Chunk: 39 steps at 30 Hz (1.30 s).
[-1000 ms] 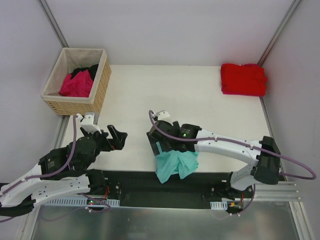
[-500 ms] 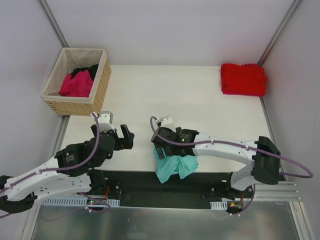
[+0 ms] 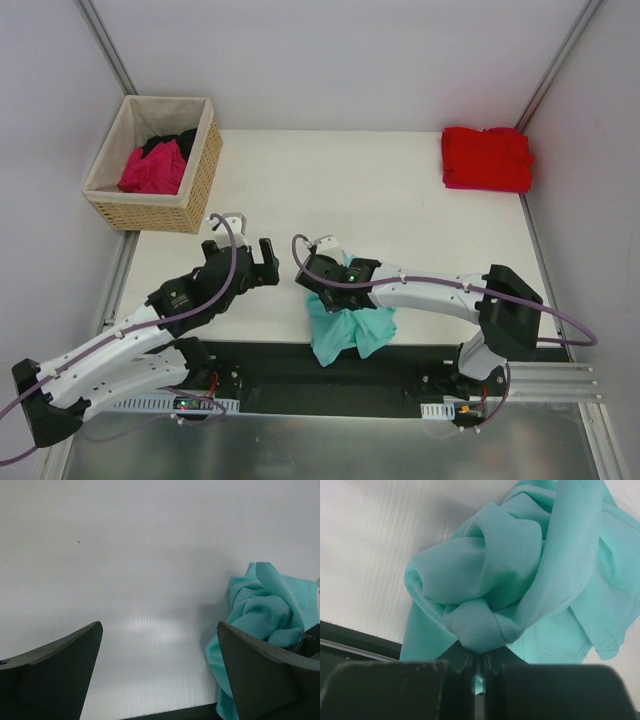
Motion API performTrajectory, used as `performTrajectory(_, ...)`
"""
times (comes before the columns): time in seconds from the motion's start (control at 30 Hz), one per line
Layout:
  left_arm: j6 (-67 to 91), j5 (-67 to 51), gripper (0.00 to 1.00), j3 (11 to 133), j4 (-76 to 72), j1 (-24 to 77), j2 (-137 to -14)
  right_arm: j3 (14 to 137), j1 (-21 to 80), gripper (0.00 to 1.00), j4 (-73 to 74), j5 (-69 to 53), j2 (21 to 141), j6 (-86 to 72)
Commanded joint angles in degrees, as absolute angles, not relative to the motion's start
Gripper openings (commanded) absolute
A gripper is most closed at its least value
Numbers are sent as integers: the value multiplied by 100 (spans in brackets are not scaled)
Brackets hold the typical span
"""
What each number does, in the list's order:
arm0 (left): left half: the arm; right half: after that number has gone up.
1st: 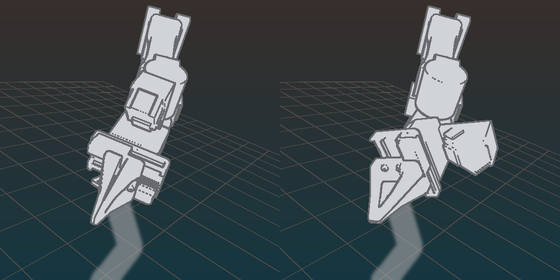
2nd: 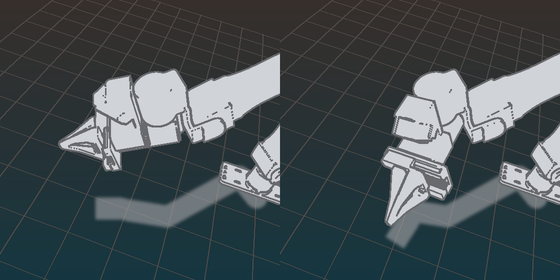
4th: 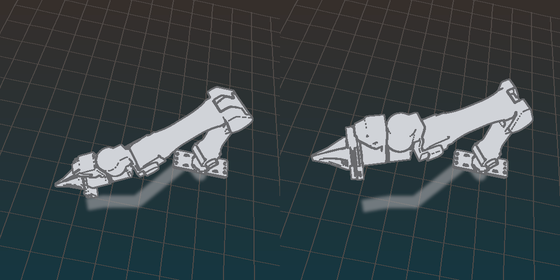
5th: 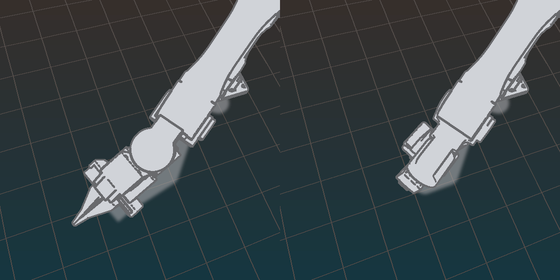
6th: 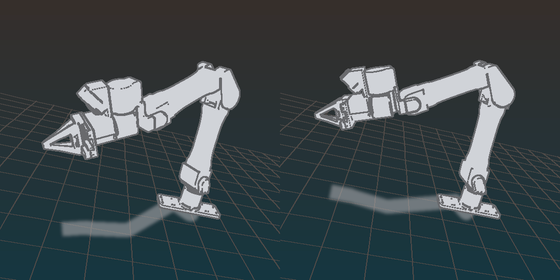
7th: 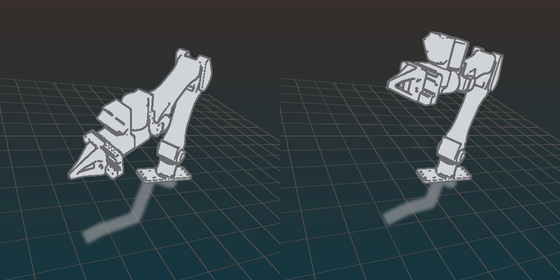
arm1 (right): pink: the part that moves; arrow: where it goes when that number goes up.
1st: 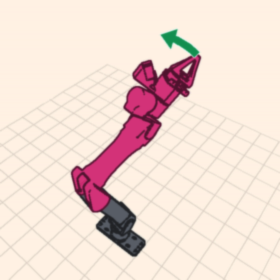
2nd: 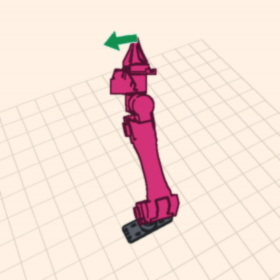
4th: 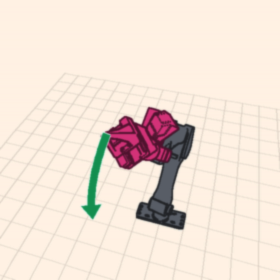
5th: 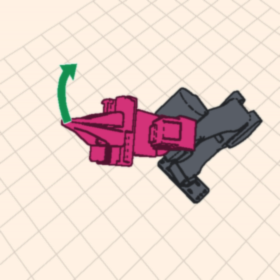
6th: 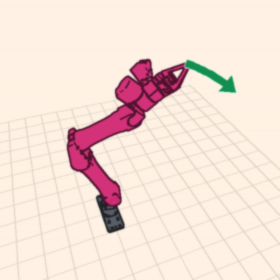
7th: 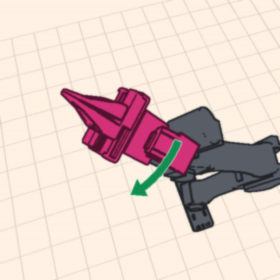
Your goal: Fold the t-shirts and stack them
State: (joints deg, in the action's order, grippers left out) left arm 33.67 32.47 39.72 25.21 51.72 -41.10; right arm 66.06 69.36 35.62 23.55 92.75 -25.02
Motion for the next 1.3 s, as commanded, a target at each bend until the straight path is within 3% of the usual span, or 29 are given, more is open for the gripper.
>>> performTrajectory(0.0,2962,2576,99,3946,1776,4536,-4315,6565,6917,1,3612,2566,8975,-2488)
performTrajectory(0.2,2593,1601,99,4638,1389,3351,-4964,7364,6882,0,4315,3251,8500,-1804)
performTrajectory(0.37,2382,1275,99,5176,1205,3059,-5826,8663,6505,1,4553,3288,8323,-916)
performTrajectory(0.63,2364,1038,99,5072,994,2664,-5942,13667,6311,1,5939,2236,10018,325)
performTrajectory(0.7,2356,993,99,4967,967,2558,-5898,14114,6346,1,6020,2022,10151,282)
performTrajectory(0.8,2320,941,99,4852,941,2470,-5845,13573,6346,1,5714,1960,9540,185)
performTrajectory(1.0,2382,774,99,4737,782,2364,-5880,10341,6179,1,5099,2714,7720,-243)
performTrajectory(1.27,2496,580,99,4746,703,2355,-5976,6638,4369,1,4984,2769,5785,-888)
